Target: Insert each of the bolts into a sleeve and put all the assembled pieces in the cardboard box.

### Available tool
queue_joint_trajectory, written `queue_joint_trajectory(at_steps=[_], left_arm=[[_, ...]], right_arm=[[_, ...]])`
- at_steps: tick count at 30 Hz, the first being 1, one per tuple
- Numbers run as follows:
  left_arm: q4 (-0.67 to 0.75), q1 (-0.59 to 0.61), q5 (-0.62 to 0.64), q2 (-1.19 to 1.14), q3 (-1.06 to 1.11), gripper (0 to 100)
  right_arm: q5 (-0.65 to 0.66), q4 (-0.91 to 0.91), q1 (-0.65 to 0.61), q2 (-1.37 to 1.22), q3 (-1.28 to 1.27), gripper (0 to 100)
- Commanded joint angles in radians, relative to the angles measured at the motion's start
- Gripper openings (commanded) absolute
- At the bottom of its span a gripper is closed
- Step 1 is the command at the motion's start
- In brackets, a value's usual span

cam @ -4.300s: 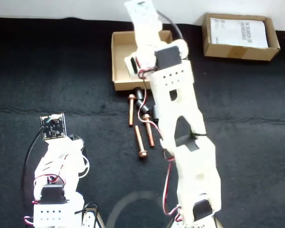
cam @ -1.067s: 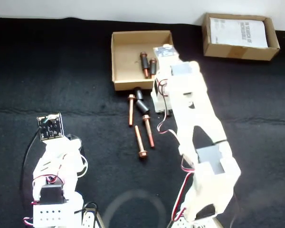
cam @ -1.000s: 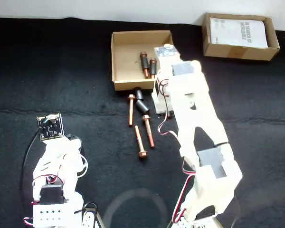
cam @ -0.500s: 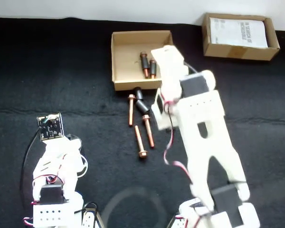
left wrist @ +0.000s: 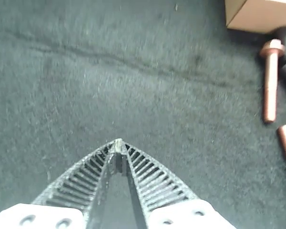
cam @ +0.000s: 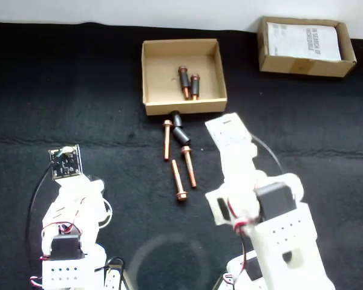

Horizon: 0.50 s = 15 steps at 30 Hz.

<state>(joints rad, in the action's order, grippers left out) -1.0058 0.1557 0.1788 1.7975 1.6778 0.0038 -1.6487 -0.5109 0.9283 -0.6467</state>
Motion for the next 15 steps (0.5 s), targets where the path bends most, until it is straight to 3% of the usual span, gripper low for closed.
queue_joint_trajectory(at_steps=[1,15], left_arm=[[-0.069,0.012,-0.008,0.010,0.019,1],[-0.078,0.036,-0.032,0.012,0.019,1]], right_arm=[[0.006,0.153,-0.002,0.131,-0.128,0.6],[0.005,0.733,-0.001,0.438,-0.651,0.6]])
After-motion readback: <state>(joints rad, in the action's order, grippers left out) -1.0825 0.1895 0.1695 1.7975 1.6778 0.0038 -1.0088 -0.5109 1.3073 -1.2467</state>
